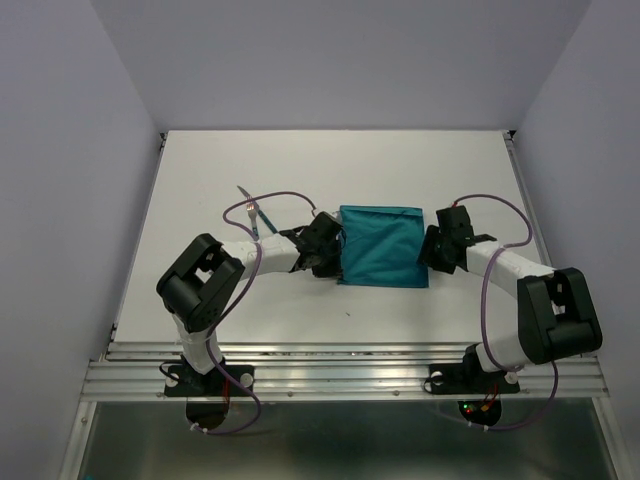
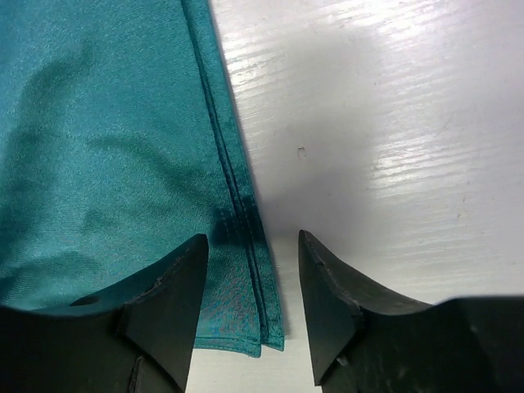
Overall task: Fold the napkin into a case and place the utensils inside
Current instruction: Smooth out the lower triangle-folded napkin at the center of the board.
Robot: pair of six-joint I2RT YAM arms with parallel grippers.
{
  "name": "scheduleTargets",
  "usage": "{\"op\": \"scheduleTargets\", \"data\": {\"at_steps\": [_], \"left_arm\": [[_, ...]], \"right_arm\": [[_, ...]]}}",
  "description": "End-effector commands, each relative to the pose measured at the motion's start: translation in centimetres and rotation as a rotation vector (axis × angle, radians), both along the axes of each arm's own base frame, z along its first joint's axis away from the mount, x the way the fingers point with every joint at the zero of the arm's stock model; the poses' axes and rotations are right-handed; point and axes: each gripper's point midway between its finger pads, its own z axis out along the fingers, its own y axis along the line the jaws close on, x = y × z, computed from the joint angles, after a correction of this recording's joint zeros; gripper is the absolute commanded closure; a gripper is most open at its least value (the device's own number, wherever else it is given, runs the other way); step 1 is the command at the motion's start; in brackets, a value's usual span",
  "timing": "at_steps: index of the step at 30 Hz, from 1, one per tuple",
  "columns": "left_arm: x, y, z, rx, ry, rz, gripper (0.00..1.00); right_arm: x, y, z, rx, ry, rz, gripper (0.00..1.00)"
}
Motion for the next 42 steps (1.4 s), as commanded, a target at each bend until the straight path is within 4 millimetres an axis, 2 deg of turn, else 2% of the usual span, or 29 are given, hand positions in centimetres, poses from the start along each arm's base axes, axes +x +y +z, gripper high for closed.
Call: {"op": "scheduleTargets", "data": {"at_steps": [1,4,8,9,11,13,17,18,21,22,24,25,26,27,28,30,32,33,34,35,36,37,39,40,41,42], "left_arm": [[0.4,0.4,0.7,0.031,-0.028,-0.008,1.0],[0.5,0.5,0.6,0.037,-0.025,-0.008,1.0],[0.5,0.5,0.7,0.039,-0.028,-0.017,1.0],[0.6,0.5,0.7,0.037,-0.031,-0.018,1.0],[0.5,0.4,0.9,0.035,-0.036,-0.024,1.0],[0.1,0.4,1.2,0.019,-0.037,-0.036,1.0],[-0.3,0.6,1.9,0.0,-0.057,-0.062,1.0],[-0.3,0.6,2.0,0.003,-0.058,-0.065,1.0],[-0.1,0.8,2.3,0.017,-0.067,-0.067,0.79],[0.1,0.8,2.7,0.021,-0.073,-0.067,0.66],[0.5,0.8,3.3,0.031,-0.089,-0.071,0.55],[1.0,0.5,4.0,0.027,-0.107,-0.072,0.52],[1.4,0.7,4.4,0.038,-0.118,-0.072,0.5],[2.2,0.4,5.5,0.025,-0.139,-0.069,0.5],[2.6,0.5,5.9,0.026,-0.144,-0.065,0.5],[4.3,1.0,6.7,0.01,-0.157,-0.037,0.51],[6.2,1.1,8.0,-0.018,-0.178,-0.008,0.57],[6.9,1.2,8.0,-0.024,-0.173,0.004,0.6],[8.6,1.5,9.0,-0.04,-0.197,0.031,0.62],[9.2,1.5,8.4,-0.037,-0.185,0.033,0.64],[10.5,0.9,9.6,-0.056,-0.208,0.031,0.64],[11.2,1.0,9.5,-0.051,-0.203,0.034,0.63],[12.5,0.4,9.3,-0.025,-0.196,0.023,0.62],[12.9,0.1,9.4,-0.024,-0.199,0.02,0.61],[13.2,-0.1,9.4,-0.023,-0.2,0.018,0.61],[13.4,-0.2,9.2,-0.022,-0.197,0.019,0.6]], "right_arm": [[-0.9,0.5,-1.0,0.026,0.03,0.019,0.51],[-1.0,1.0,-1.0,0.052,0.032,0.034,0.58],[-1.3,1.1,-1.1,0.057,0.034,0.032,0.72],[-1.5,1.4,-1.2,0.06,0.037,0.042,0.81],[-1.5,1.4,-1.0,0.065,0.028,0.035,0.89],[-1.9,2.3,-0.6,0.097,0.029,0.059,0.96],[-2.8,3.6,-0.4,0.112,0.034,0.082,0.98],[-2.9,3.4,-0.4,0.11,0.036,0.068,0.98],[-2.9,2.5,-0.4,0.07,0.029,0.034,0.91],[-2.6,1.7,-0.3,0.029,0.019,0.006,0.81],[-1.8,1.0,0.6,-0.011,0.0,-0.024,0.73],[-1.2,0.3,0.9,-0.048,-0.015,-0.042,0.64],[-0.6,0.1,1.4,-0.066,-0.029,-0.041,0.61],[0.4,0.1,2.5,-0.075,-0.057,-0.043,0.55],[1.1,-0.1,2.8,-0.091,-0.067,-0.044,0.53],[2.5,-0.1,3.8,-0.087,-0.093,-0.056,0.52],[4.5,0.3,5.1,-0.087,-0.128,-0.054,0.52],[5.3,0.1,5.3,-0.089,-0.134,-0.061,0.52],[6.0,0.2,5.5,-0.093,-0.141,-0.053,0.52],[7.2,0.2,5.5,-0.094,-0.143,-0.056,0.52],[8.1,-0.3,5.6,-0.092,-0.152,-0.067,0.52],[9.3,-0.2,6.3,-0.08,-0.17,-0.06,0.52],[10.7,-0.7,5.5,-0.048,-0.152,-0.06,0.51],[11.9,-0.7,6.2,-0.04,-0.172,-0.05,0.51],[11.9,-0.6,5.5,-0.04,-0.156,-0.04,0.51],[13.0,-0.7,6.2,-0.038,-0.176,-0.041,0.51]]}}
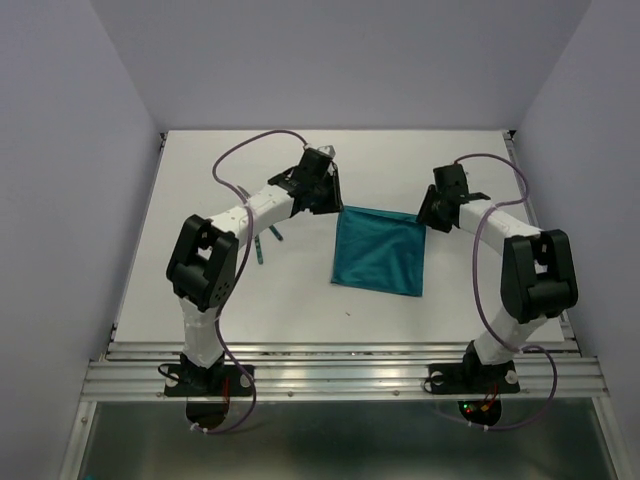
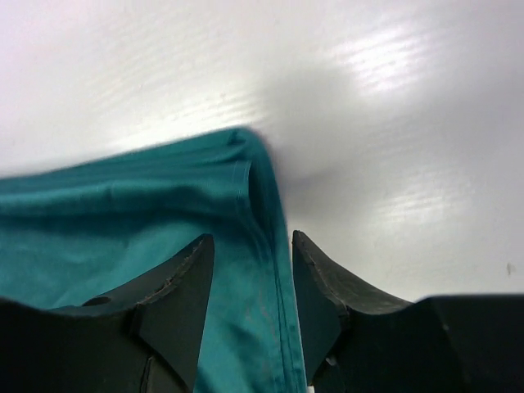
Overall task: Fold the napkin into a case and place the utensils inside
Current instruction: Smooth out the lower triangle-folded napkin at the center of the board.
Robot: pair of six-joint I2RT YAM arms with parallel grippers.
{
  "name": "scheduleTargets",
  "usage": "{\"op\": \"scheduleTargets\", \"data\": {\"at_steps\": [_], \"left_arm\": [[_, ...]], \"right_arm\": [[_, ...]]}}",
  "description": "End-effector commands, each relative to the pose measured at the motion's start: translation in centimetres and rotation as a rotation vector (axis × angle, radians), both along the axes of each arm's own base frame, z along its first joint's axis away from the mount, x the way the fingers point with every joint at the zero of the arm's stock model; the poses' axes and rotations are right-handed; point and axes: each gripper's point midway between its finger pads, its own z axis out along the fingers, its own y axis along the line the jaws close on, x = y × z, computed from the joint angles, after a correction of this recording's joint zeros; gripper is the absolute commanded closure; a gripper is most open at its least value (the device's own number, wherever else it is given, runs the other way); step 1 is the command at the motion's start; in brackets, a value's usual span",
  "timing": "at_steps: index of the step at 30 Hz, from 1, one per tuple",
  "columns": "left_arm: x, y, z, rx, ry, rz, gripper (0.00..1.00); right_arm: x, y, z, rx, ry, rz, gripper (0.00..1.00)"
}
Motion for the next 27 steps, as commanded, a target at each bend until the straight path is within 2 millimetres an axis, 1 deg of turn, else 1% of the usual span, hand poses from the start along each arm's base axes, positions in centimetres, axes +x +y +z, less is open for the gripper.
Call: {"op": "scheduleTargets", "data": {"at_steps": [1,2,3,4,5,6,7,8,9,10,11,12,13,14,15,17,18,19,22,23,25,27], "left_arm": [[0.5,-1.3,0.1,0.026,0.004,-0.051,0.59],[0.6,-1.4,0.2,0.025,0.003,-0.051,0.58],[0.8,-1.4,-0.2,0.029,0.006,-0.05,0.57],[1.2,-1.7,0.0,0.026,0.0,-0.049,0.56],[1.3,-1.7,-0.9,0.041,0.017,-0.049,0.54],[1.7,-1.8,-0.9,0.042,0.014,-0.045,0.53],[2.0,-1.9,-1.3,0.047,0.02,-0.042,0.53],[2.2,-1.9,-2.4,0.06,0.036,-0.043,0.52],[2.4,-1.9,-2.7,0.064,0.039,-0.041,0.5],[2.9,-2.2,-2.5,0.059,0.03,-0.04,0.5],[3.2,-2.2,-2.7,0.059,0.031,-0.037,0.46],[3.4,-2.2,-3.3,0.065,0.036,-0.036,0.43],[3.8,-2.1,-3.2,0.062,0.03,-0.03,0.4],[4.2,-2.3,-3.2,0.056,0.021,-0.029,0.35],[4.4,-2.2,-3.6,0.058,0.023,-0.026,0.34],[5.1,-1.9,-4.0,0.06,0.027,-0.013,0.34],[5.2,-1.9,-4.7,0.068,0.039,-0.009,0.35],[5.5,-1.9,-4.7,0.066,0.037,-0.006,0.38],[5.5,-2.0,-5.6,0.061,0.055,-0.011,0.44],[5.6,-2.2,-5.7,0.054,0.056,-0.013,0.46],[5.6,-2.6,-6.1,0.038,0.067,-0.021,0.48],[5.7,-2.8,-6.1,0.023,0.072,-0.019,0.51]], "right_arm": [[3.8,-0.4,0.8,0.012,-0.048,0.031,0.51],[4.2,-0.2,0.8,0.013,-0.047,0.044,0.51],[4.5,-0.5,0.6,0.015,-0.043,0.042,0.51],[5.1,-0.4,0.7,0.015,-0.049,0.046,0.51],[5.2,-0.3,-0.3,0.015,-0.028,0.055,0.51],[5.8,-0.6,-0.3,0.016,-0.031,0.05,0.51],[5.9,-0.5,-1.3,0.016,-0.01,0.058,0.51],[6.0,-0.5,-1.6,0.015,-0.007,0.06,0.51],[6.2,-0.9,-1.8,0.017,-0.002,0.055,0.51],[6.4,-0.7,-2.0,0.021,-0.006,0.059,0.5],[6.4,-0.6,-2.3,0.026,0.001,0.065,0.51],[6.5,-1.0,-2.5,0.029,0.002,0.057,0.51],[6.6,-0.9,-2.7,0.033,0.003,0.062,0.52],[6.5,-0.7,-3.1,0.043,0.011,0.072,0.53],[6.5,-0.6,-3.4,0.045,0.015,0.073,0.53],[6.4,-0.5,-3.7,0.052,0.02,0.079,0.58],[6.3,-0.4,-3.9,0.055,0.02,0.081,0.59],[6.4,-0.3,-3.9,0.06,0.018,0.083,0.63],[6.2,-0.2,-3.8,0.068,0.012,0.087,0.71],[6.1,-0.1,-3.9,0.071,0.015,0.087,0.72],[6.2,0.0,-3.7,0.075,0.009,0.09,0.78],[6.2,0.0,-3.7,0.075,0.009,0.09,0.78]]}}
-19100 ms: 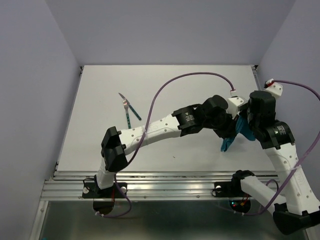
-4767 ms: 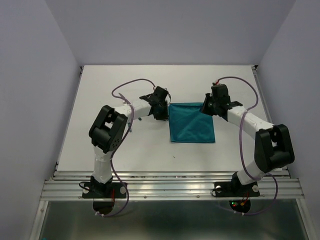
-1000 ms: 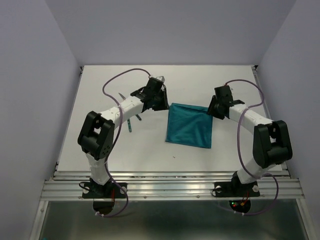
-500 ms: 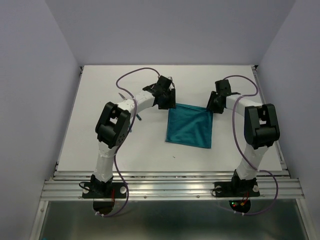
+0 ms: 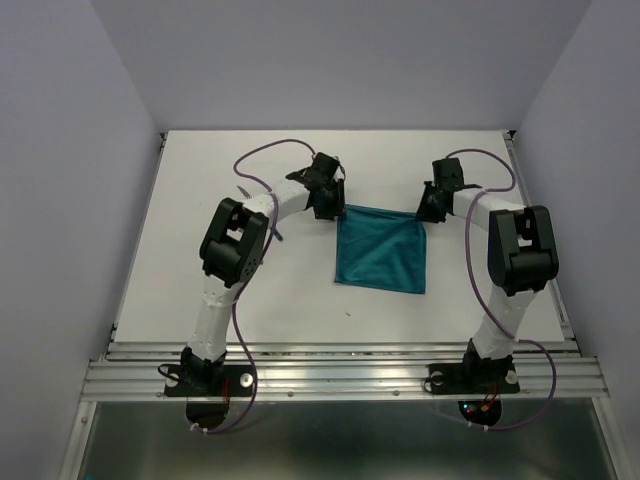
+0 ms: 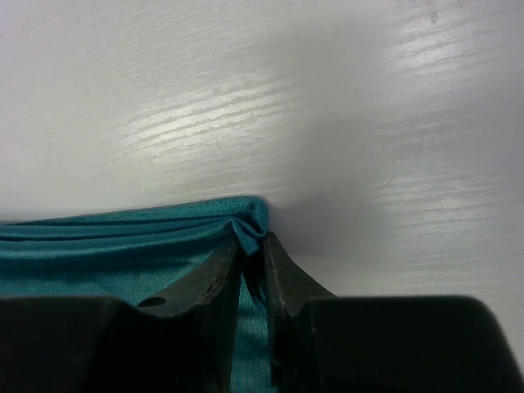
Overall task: Fold the napkin into a case and place the utensils inside
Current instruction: Smooth out the lower triangle-folded napkin at the center of the board.
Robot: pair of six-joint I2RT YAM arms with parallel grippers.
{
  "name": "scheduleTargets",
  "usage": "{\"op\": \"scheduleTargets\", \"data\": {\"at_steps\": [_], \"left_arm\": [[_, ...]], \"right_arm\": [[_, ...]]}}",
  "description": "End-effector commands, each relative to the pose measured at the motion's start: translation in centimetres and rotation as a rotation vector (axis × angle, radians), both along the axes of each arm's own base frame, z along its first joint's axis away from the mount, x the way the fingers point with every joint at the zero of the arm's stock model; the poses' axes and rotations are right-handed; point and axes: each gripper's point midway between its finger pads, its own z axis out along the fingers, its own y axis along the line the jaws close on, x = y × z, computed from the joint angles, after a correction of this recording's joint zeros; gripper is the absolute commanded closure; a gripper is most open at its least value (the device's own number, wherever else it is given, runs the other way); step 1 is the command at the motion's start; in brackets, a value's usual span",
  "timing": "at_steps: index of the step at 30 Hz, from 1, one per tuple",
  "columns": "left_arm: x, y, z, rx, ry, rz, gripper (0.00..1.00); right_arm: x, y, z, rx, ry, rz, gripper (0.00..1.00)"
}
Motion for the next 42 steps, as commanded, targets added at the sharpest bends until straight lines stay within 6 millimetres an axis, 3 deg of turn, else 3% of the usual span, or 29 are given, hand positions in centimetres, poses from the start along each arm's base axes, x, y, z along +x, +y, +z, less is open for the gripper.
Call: {"op": "scheduleTargets", "data": {"at_steps": [1,14,18,19,20,21,25,26,28,30,37,42], "left_arm": [[1.4,-1.5,2.1,-0.065,-0.046,-0.014,0.51],[1.9,-1.8,0.0,-0.058,-0.01,0.001,0.66],[2.0,-2.0,0.0,-0.06,-0.01,0.001,0.82],[2.1,-2.0,0.2,-0.063,-0.012,0.003,0.91],[2.1,-2.1,0.2,-0.064,-0.013,0.0,0.91],[2.2,-2.1,0.6,-0.068,-0.02,0.0,1.0],[1.8,-1.9,1.1,-0.068,-0.026,-0.005,0.97],[1.8,-1.7,1.2,-0.063,-0.029,-0.004,0.9],[1.6,-1.2,1.9,-0.051,-0.048,0.002,0.66],[1.7,-0.7,2.8,-0.041,-0.071,0.01,0.62],[1.8,1.4,4.5,-0.051,-0.107,0.054,0.61],[2.5,3.0,4.5,-0.049,-0.105,0.086,0.72]], "right_arm": [[0.6,0.1,0.3,0.012,-0.03,0.013,0.78],[0.6,1.2,0.8,0.069,-0.039,0.046,0.78],[0.6,1.3,1.0,0.072,-0.045,0.048,0.78],[0.7,1.1,1.3,0.065,-0.052,0.045,0.78],[0.7,1.0,1.4,0.059,-0.054,0.04,0.76],[0.6,0.9,1.6,0.051,-0.053,0.038,0.73],[0.8,0.3,3.5,0.024,-0.084,0.024,0.44],[0.8,0.3,4.1,0.023,-0.093,0.026,0.41],[0.9,-0.2,5.6,0.003,-0.121,0.008,0.39],[0.9,-0.2,7.2,0.007,-0.147,0.004,0.39],[0.7,3.3,10.0,-0.001,-0.204,0.052,0.4],[0.6,8.7,10.4,0.023,-0.215,0.141,0.45]]}}
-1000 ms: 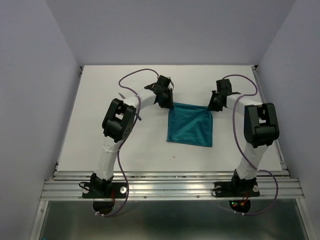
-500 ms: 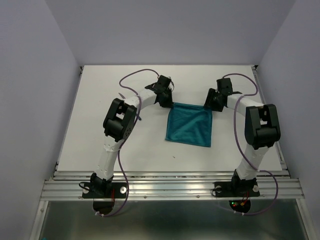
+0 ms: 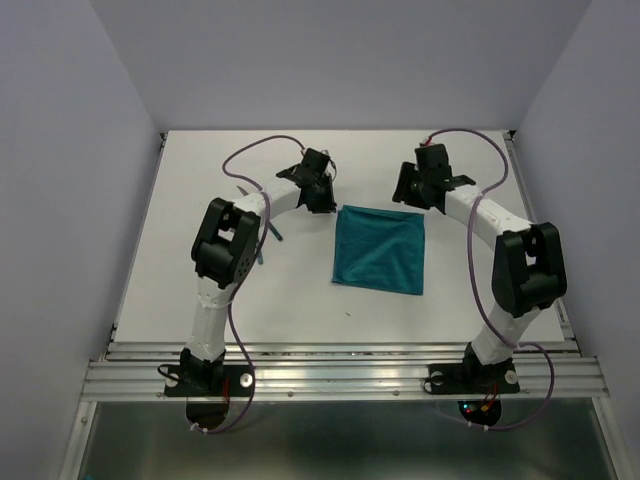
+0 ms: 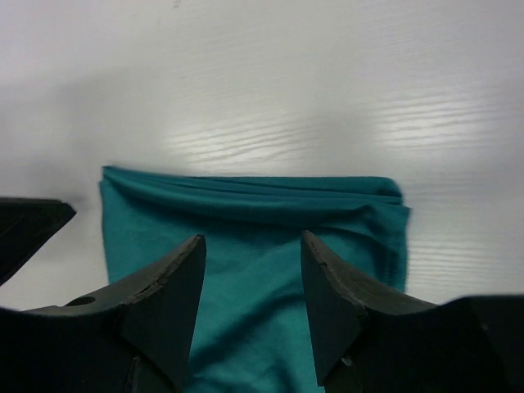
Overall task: Fold the napkin into a case and place the utensils inside
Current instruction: Smooth out the lower triangle-folded napkin at the center of the board.
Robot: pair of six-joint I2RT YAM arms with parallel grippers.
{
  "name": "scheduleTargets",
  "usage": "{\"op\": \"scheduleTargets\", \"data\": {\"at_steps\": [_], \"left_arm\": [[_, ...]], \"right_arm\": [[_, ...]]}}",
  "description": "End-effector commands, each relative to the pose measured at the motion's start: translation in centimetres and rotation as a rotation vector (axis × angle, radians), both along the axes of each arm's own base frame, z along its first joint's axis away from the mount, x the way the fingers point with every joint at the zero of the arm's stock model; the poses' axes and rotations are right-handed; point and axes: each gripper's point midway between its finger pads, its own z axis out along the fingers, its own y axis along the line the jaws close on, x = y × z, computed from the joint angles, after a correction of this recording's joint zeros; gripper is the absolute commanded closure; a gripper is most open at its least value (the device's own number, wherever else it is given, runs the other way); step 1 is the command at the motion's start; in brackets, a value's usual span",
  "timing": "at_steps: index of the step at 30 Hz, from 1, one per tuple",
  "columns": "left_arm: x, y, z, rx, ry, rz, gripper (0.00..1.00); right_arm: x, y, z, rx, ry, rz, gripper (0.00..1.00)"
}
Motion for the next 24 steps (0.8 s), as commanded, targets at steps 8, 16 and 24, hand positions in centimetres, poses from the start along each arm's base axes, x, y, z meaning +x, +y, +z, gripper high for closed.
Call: {"op": "scheduleTargets", "data": {"at_steps": [8,16,24], "left_arm": [[1.7,1.4,2.7,-0.052,-0.059,0.021,0.8],[1.4,-0.8,2.5,-0.155,-0.029,-0.036,0.81],[1.2,-1.6,0.4,-0.168,0.023,-0.053,0.85]], "right_arm": [[1.2,11.1,0.5,0.045,-0.023,0.165,0.5],[1.7,14.9,-0.7,0.072,-0.002,0.207,0.53],[2.3,16.5,-2.6,0.07,0.035,0.216,0.57]]}}
